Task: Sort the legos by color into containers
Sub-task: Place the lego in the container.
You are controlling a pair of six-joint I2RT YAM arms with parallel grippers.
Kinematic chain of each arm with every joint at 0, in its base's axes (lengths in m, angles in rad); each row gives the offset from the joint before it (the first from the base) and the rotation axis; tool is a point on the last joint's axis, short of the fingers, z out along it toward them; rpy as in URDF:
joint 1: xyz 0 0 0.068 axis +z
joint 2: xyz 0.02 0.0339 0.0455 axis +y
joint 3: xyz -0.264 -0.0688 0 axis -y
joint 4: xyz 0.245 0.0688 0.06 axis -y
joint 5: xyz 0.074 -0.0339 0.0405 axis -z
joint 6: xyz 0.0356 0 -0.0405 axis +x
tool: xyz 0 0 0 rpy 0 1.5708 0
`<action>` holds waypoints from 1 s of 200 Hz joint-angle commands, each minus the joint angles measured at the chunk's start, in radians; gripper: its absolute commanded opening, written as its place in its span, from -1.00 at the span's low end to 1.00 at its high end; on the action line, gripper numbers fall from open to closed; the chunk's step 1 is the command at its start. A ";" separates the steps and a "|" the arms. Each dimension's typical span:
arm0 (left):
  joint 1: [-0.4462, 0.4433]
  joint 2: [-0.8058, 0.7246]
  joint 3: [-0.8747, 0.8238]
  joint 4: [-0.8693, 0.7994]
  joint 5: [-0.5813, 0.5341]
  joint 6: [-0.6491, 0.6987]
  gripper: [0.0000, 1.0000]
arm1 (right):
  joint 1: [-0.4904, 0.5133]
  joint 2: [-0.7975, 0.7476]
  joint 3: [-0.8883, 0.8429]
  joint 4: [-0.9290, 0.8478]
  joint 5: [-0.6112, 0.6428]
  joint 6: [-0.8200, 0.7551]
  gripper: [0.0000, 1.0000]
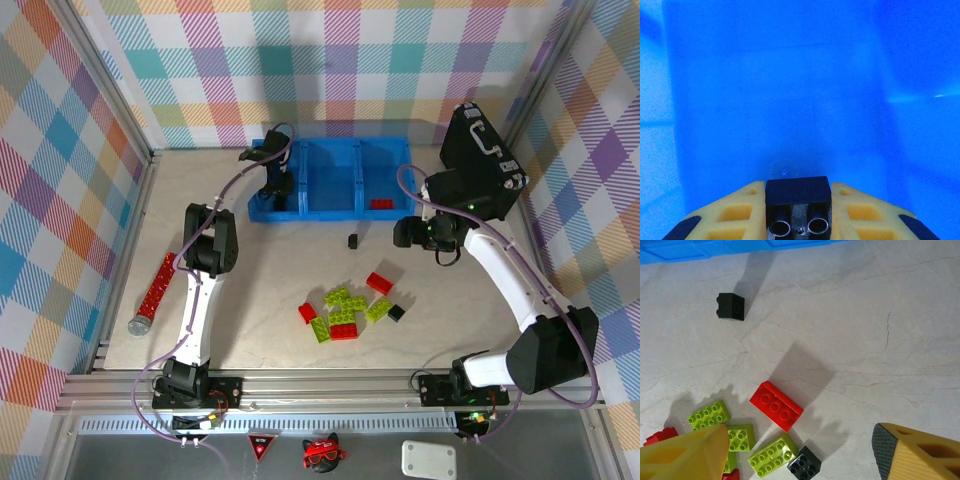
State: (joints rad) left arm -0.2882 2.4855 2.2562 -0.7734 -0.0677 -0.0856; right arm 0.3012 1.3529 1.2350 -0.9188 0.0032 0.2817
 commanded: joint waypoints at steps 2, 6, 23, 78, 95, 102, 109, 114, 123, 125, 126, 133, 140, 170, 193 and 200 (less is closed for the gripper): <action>0.018 0.011 0.025 0.016 0.015 -0.012 -0.47 | 0.006 -0.008 -0.012 0.005 -0.003 0.022 0.53; 0.019 0.012 0.025 0.016 0.016 -0.013 -0.45 | 0.006 -0.008 -0.012 0.005 -0.003 0.022 0.53; 0.020 0.010 0.025 0.017 0.018 -0.014 -0.36 | 0.004 -0.010 -0.009 0.003 -0.002 0.023 0.53; 0.021 -0.028 0.026 0.018 0.038 -0.011 -0.20 | 0.005 -0.024 0.008 -0.009 -0.001 0.029 0.53; 0.021 -0.048 0.025 0.010 0.045 -0.009 -0.20 | 0.006 -0.028 0.008 -0.012 -0.003 0.030 0.53; 0.021 -0.055 0.024 0.006 0.046 -0.009 -0.19 | 0.007 -0.030 0.006 -0.012 -0.003 0.032 0.53; 0.021 -0.065 0.021 0.003 0.050 -0.009 -0.19 | 0.006 -0.031 0.005 -0.012 -0.004 0.032 0.53; 0.021 -0.071 0.020 0.000 0.054 -0.009 -0.18 | 0.006 -0.032 0.005 -0.013 -0.006 0.033 0.53; 0.021 -0.082 0.017 -0.005 0.061 -0.009 -0.18 | 0.008 -0.034 0.005 -0.014 -0.008 0.033 0.53; 0.021 -0.086 0.016 -0.006 0.062 -0.009 -0.18 | 0.008 -0.034 0.004 -0.014 -0.008 0.032 0.53; 0.021 -0.088 0.016 -0.006 0.064 -0.009 -0.18 | 0.008 -0.034 0.004 -0.014 -0.008 0.032 0.53; 0.021 -0.099 0.009 -0.007 0.068 -0.011 -0.18 | 0.009 -0.034 0.005 -0.014 -0.009 0.032 0.53; 0.020 -0.113 -0.001 -0.007 0.071 -0.012 -0.18 | 0.010 -0.035 0.003 -0.014 -0.009 0.032 0.53; 0.020 -0.189 -0.060 -0.007 0.100 -0.011 -0.18 | 0.019 -0.034 0.000 -0.012 -0.012 0.036 0.53; 0.018 -0.255 -0.110 -0.032 0.119 0.009 -0.18 | 0.027 -0.025 -0.005 -0.005 -0.014 0.040 0.53; 0.018 -0.275 -0.123 -0.044 0.123 0.016 -0.18 | 0.033 -0.021 -0.008 -0.002 -0.014 0.044 0.53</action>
State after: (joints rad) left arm -0.2779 2.3169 2.1754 -0.7635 0.0170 -0.0883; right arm 0.3206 1.3380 1.2316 -0.9176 0.0025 0.3069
